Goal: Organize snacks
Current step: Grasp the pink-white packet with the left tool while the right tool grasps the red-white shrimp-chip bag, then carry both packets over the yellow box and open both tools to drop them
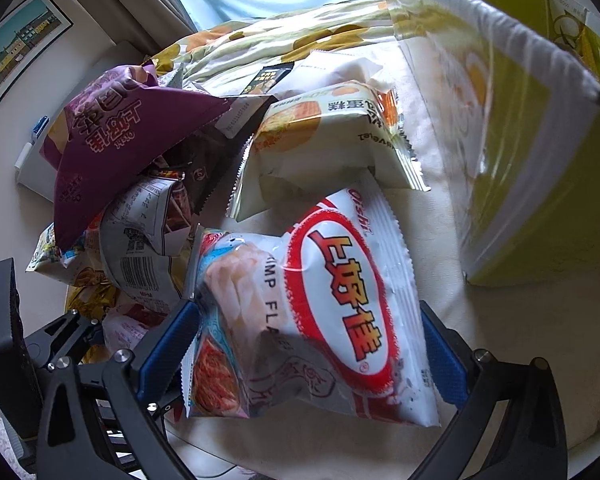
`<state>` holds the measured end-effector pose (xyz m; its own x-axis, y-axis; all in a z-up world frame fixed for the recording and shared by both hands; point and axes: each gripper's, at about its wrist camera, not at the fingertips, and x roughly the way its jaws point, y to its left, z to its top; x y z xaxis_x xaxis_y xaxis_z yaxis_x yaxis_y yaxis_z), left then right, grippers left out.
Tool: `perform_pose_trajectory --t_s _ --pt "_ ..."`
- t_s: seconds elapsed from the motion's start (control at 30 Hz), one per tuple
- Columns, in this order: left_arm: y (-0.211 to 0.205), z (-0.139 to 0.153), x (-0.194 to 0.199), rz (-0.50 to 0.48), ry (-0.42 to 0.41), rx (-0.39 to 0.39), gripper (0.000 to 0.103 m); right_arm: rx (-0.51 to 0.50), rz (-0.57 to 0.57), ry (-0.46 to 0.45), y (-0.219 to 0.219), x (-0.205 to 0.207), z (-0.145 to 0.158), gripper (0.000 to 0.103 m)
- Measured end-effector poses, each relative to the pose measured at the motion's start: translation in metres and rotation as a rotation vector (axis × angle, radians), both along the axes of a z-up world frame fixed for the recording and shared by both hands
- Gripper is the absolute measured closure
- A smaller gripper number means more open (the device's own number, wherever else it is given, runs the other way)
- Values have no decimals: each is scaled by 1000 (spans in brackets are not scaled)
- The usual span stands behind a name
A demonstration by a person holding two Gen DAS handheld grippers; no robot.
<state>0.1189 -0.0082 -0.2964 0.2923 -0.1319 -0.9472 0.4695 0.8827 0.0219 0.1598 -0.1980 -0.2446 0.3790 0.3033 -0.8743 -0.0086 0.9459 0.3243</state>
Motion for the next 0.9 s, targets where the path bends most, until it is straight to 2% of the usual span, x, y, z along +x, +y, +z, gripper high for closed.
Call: perform_pose_trajectory --t_s 0.27,0.37,0.5,0.73,0.9 --pt "14 14 5 20 10 -5 49 26 21 2 7 12 -9 19" --pt "10 13 -3 25 7 1 51 25 36 -3 8 13 -8 28" --pt "11 16 -12 32 6 -9 54 25 41 -14 8 11 -4 34" --pt "10 41 -26 44 -21 -19 55 10 43 -47 8 -8 11 35" --pt "14 74 -30 53 -55 -38 55 15 48 -84 9 -16 38 35"
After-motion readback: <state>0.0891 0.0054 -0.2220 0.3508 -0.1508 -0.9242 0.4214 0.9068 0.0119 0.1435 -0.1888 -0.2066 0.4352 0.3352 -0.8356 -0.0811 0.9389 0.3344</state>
